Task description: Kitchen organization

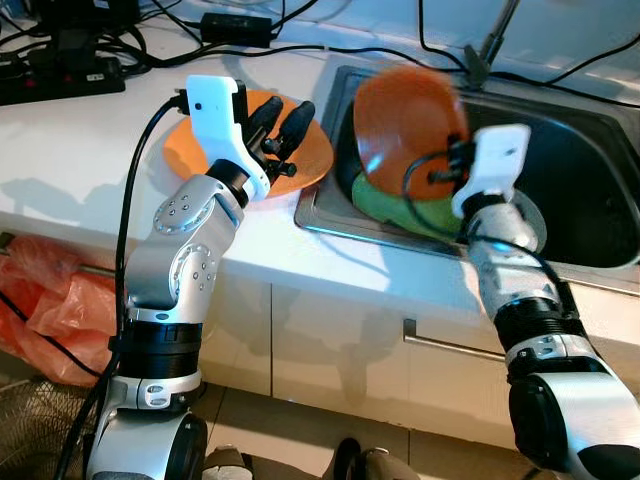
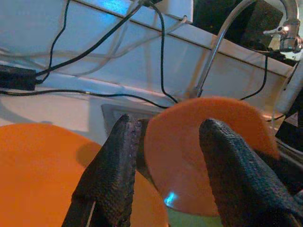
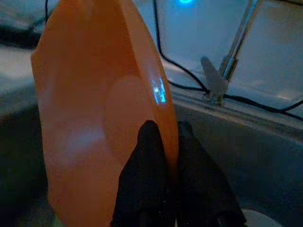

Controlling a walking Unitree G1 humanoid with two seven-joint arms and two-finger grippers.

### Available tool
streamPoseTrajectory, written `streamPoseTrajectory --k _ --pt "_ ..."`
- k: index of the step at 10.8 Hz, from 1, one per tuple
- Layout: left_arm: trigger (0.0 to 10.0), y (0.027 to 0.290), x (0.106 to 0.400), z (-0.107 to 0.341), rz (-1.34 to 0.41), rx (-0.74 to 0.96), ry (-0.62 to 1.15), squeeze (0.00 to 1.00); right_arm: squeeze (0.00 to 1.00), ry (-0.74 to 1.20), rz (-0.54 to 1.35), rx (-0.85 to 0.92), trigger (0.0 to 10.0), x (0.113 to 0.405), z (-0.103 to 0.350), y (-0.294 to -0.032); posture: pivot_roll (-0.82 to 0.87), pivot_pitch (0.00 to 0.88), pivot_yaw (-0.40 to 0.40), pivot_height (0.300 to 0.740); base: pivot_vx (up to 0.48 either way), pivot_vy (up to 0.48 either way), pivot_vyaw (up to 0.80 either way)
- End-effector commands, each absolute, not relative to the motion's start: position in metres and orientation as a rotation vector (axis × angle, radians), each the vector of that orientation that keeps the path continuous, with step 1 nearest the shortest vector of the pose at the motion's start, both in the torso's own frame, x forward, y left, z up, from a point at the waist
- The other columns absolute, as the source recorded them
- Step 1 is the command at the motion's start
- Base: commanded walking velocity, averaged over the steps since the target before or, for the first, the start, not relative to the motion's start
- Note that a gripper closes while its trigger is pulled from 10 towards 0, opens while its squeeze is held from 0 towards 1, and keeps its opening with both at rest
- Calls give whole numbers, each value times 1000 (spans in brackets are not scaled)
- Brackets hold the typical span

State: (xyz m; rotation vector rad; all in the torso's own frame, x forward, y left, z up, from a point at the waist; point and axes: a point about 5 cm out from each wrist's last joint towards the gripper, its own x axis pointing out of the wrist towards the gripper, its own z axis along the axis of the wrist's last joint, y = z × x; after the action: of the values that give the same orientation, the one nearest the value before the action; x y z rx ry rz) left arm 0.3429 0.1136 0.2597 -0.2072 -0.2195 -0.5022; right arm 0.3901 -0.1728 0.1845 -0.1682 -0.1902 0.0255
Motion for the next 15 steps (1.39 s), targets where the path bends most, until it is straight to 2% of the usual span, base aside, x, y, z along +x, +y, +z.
streamPoseTrajectory --k 1,9,10,11,13,14,15 --pt "10000 111 340 259 -520 -190 -215 0 0 -164 -4 -228 10000 389 180 -181 108 116 -79 740 0 0 0" --pt "10000 111 338 259 -517 -195 -212 0 0 -85 55 -256 10000 388 161 -168 112 127 -85 740 0 0 0" --pt "10000 111 338 259 -516 -195 -212 0 31 -80 64 -257 10000 388 161 -166 112 127 -85 740 0 0 0" --pt "10000 112 338 259 -513 -195 -212 0 1000 -76 70 -255 10000 388 160 -165 114 128 -85 740 0 0 0" --pt "10000 112 338 259 -510 -196 -212 0 1000 -77 77 -253 10000 388 159 -163 112 129 -85 740 0 0 0" --pt "10000 112 338 259 -509 -196 -212 0 0 -77 79 -252 10000 388 159 -163 112 130 -86 740 0 0 0" --pt "10000 112 338 259 -507 -196 -212 0 0 -76 82 -247 10000 388 159 -162 114 131 -87 740 0 0 0"
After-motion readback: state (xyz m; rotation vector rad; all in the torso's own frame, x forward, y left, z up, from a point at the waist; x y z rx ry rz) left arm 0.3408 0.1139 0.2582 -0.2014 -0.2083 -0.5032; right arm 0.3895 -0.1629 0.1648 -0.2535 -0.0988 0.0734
